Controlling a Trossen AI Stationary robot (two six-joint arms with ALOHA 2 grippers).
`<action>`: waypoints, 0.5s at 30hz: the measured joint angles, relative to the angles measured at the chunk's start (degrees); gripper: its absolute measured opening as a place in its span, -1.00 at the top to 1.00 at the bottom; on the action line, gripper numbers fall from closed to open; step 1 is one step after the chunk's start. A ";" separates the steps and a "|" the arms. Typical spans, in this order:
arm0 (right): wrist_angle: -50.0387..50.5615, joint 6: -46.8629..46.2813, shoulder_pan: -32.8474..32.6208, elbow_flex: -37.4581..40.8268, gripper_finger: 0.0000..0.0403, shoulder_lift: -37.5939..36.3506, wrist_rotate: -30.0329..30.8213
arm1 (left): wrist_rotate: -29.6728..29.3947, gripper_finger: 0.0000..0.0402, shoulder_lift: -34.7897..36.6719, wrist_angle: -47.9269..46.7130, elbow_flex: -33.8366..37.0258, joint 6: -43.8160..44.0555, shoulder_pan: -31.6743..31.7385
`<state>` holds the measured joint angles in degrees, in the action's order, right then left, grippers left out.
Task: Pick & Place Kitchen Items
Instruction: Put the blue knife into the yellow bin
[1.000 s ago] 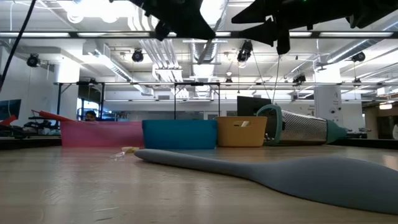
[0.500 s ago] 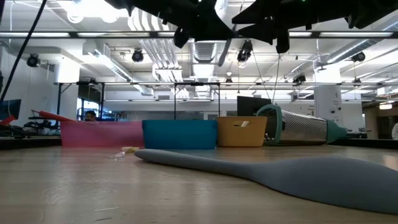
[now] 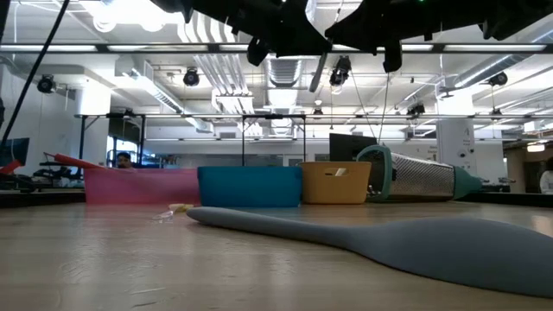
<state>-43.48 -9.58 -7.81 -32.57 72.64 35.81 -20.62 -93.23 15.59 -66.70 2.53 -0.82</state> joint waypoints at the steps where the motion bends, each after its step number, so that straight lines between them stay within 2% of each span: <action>1: -0.20 0.07 0.00 -0.01 0.90 0.00 -0.01 | 0.02 0.86 0.03 0.07 0.00 0.14 0.00; 4: -0.29 0.89 0.00 -0.01 0.92 0.00 0.02 | 0.04 0.82 0.04 -0.02 0.00 0.17 0.00; 12: 0.32 2.62 3.53 -0.01 0.93 -0.93 0.00 | -0.06 0.19 2.59 -10.13 -0.02 -0.36 0.00; 15: 1.22 2.60 6.73 -0.01 0.93 -1.42 -4.03 | -1.32 0.05 4.37 -12.78 -0.02 -0.39 0.00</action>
<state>-42.26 -6.98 -1.08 -32.58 71.22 31.78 -21.93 -88.85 2.81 -66.72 2.14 -0.82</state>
